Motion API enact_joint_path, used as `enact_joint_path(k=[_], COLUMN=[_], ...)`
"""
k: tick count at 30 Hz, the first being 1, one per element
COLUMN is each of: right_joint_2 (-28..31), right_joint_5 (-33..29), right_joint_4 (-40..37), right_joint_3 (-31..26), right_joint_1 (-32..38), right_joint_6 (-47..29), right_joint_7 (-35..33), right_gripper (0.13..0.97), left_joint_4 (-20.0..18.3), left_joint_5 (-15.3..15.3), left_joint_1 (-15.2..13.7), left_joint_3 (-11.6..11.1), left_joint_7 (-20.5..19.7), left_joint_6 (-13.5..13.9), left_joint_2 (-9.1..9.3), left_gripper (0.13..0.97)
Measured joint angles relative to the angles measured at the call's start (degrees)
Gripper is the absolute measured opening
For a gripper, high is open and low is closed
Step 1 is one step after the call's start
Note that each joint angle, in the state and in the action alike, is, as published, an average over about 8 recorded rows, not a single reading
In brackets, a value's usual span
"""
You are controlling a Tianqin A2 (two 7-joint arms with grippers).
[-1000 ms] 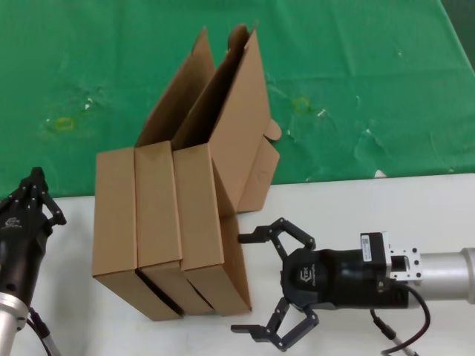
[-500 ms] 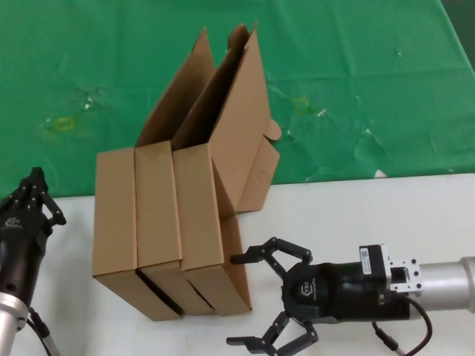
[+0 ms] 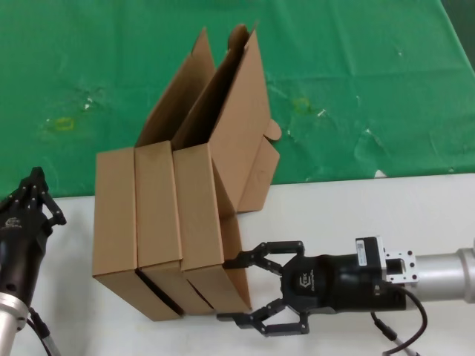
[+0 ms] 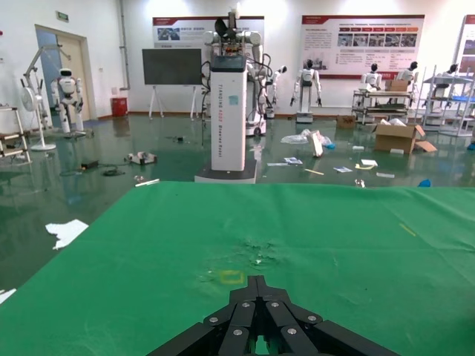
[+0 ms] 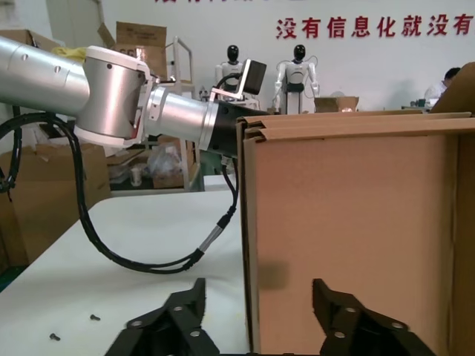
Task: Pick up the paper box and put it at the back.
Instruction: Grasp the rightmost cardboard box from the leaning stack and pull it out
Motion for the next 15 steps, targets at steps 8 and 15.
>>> enact_joint_path(k=[8,15], right_joint_2=[-0.9,-1.3], right_joint_5=[-0.8,-1.3], right_joint_4=[-2.0,-3.1], right_joint_3=[0.0,0.1], right_joint_1=[1.5,2.2], right_joint_6=[-0.5,-0.9], right_joint_7=[-0.4,-0.7], right_gripper=[0.439,0.372], left_joint_4=[0.0,0.0], left_joint_5=[0.0,0.0], left_joint_1=[0.0,0.0], left_joint_3=[0.0,0.0], left_joint_7=[0.0,0.0], left_joint_6=[0.0,0.0], left_joint_2=[0.00,0.00], left_gripper=[0.144,0.144])
